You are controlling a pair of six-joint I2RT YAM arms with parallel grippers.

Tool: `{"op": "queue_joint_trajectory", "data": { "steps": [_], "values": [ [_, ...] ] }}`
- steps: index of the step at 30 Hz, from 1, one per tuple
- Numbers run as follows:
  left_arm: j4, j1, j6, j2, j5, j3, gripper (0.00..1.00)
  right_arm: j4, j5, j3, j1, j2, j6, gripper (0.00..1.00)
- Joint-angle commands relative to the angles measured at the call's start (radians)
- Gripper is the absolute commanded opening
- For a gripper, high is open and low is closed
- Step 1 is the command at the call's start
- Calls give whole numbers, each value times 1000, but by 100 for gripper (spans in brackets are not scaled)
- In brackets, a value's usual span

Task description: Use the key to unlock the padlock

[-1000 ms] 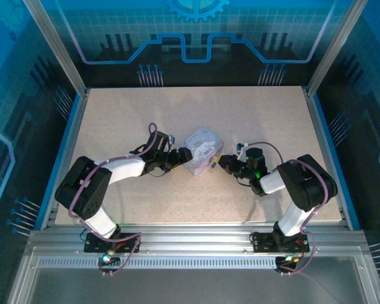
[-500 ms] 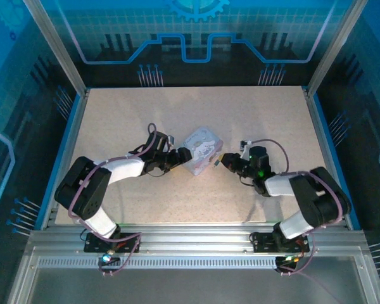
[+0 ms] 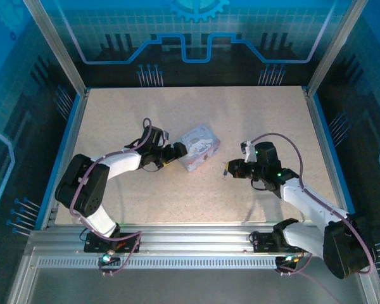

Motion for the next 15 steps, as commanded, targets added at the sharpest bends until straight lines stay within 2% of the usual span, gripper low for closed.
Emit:
{"op": "queue_joint_trajectory", "data": {
  "steps": [1,5,15],
  "values": [
    [-81,28,43,-71,-52,11,92,-236,-21,32,35,-6,-76,0],
    [-92,38,48,-158,-92,-9,96,-267,12,47,95,43,-77,0],
    [-159,57,76,-336,-158,-67,99,-160,62,111,215,265,-33,0]
  ]
}}
